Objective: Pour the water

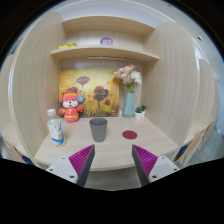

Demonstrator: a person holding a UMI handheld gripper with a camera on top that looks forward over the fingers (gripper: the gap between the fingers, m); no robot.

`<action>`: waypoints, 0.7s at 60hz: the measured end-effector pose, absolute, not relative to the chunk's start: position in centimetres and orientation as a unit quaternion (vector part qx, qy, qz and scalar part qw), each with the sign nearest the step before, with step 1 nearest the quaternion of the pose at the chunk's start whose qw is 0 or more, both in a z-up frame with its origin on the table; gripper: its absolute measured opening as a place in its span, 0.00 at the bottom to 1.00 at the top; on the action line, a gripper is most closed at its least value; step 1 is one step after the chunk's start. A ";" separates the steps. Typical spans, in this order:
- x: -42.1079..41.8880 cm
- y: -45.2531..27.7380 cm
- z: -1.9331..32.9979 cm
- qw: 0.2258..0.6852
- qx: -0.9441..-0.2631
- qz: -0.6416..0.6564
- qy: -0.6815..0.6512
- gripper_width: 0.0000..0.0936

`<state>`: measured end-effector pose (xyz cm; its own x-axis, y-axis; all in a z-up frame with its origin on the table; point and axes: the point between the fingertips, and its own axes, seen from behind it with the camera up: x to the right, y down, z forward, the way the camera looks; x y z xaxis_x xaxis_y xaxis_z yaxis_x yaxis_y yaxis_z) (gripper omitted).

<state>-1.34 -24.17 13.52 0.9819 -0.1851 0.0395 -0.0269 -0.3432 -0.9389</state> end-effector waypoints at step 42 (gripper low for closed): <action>-25.7 -6.2 7.9 0.569 -0.820 0.026 -0.045 0.82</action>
